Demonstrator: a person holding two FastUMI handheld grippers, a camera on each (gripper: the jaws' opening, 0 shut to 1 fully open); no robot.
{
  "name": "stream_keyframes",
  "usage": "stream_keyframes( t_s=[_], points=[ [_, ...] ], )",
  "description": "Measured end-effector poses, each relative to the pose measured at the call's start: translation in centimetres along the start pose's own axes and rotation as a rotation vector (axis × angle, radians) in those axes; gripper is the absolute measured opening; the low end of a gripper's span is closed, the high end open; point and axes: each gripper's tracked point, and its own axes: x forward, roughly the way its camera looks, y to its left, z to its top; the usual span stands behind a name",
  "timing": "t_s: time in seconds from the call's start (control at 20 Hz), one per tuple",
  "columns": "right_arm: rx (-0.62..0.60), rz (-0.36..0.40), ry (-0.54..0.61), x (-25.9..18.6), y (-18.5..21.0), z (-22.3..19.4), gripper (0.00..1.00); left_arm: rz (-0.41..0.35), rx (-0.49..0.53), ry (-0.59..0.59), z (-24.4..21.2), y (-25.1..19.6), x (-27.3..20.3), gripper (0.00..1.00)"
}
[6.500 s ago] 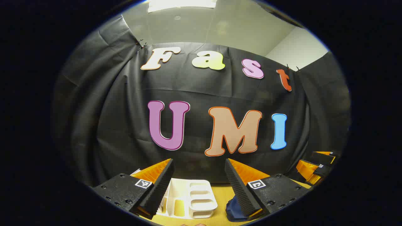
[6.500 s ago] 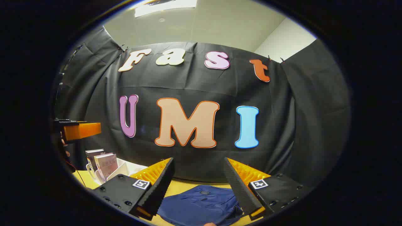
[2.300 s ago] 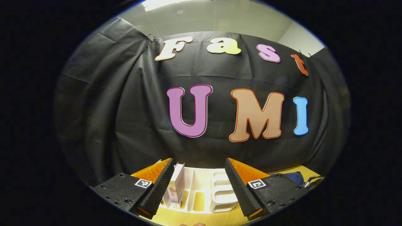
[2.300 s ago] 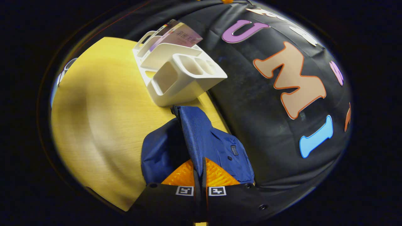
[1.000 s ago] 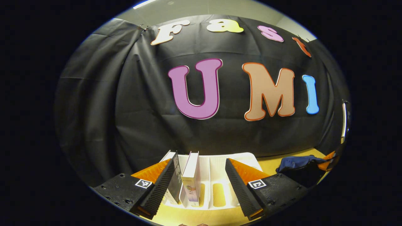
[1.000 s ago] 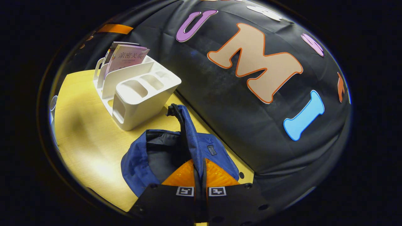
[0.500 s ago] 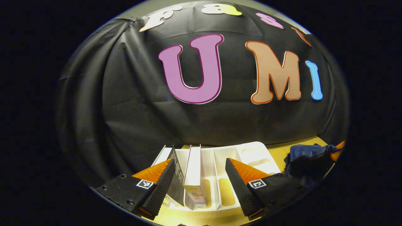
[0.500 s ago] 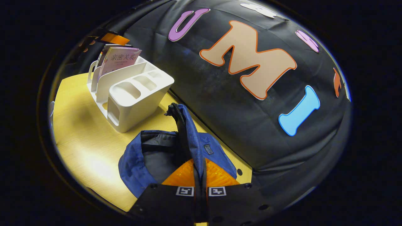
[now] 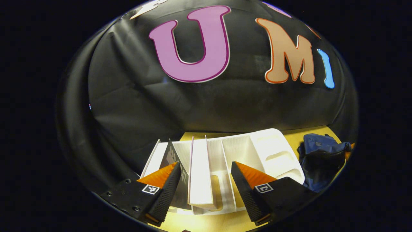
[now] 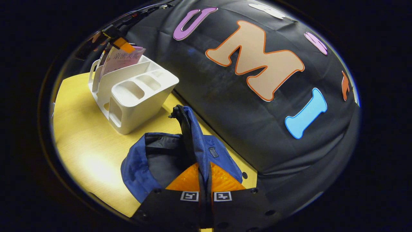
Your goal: Open the schoolbag, grab two books from the bookshelf and put them into the schoolbag.
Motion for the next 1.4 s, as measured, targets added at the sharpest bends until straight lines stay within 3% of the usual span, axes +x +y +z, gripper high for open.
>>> stream_keyframes(
  t_s=[0.1,0.25,0.35,0.45,0.5,0.55,1.05,1.4],
  points=[
    [-0.002,0.000,0.003,0.0,0.0,-0.1,0.04,-0.009,0.016,0.034,-0.5,-0.1,0.3,0.91],
    [-0.003,0.000,0.005,0.0,0.1,-0.1,0.03,-0.008,0.041,0.065,-0.8,0.0,0.6,0.82],
    [-0.005,0.000,0.004,-0.1,0.1,-0.1,0.03,0.007,0.045,0.082,-1.2,0.4,0.7,0.68],
    [-0.008,0.001,0.003,-0.2,0.1,-0.2,0.03,0.020,0.036,0.110,-2.0,0.7,0.7,0.46],
    [-0.010,0.002,0.002,-0.2,0.2,-0.3,0.03,0.013,0.024,0.120,-2.4,0.7,0.7,0.46],
    [-0.012,0.003,0.001,-0.2,0.2,-0.3,0.04,0.014,0.017,0.130,-2.6,0.7,0.7,0.38],
    [-0.012,0.013,-0.010,-0.4,0.4,-0.5,0.03,0.028,0.007,0.139,-2.0,0.3,-1.8,0.32],
    [-0.018,0.025,-0.023,-0.8,0.6,-0.6,0.03,0.044,-0.044,0.019,2.2,0.4,-6.2,0.32]
  ],
)
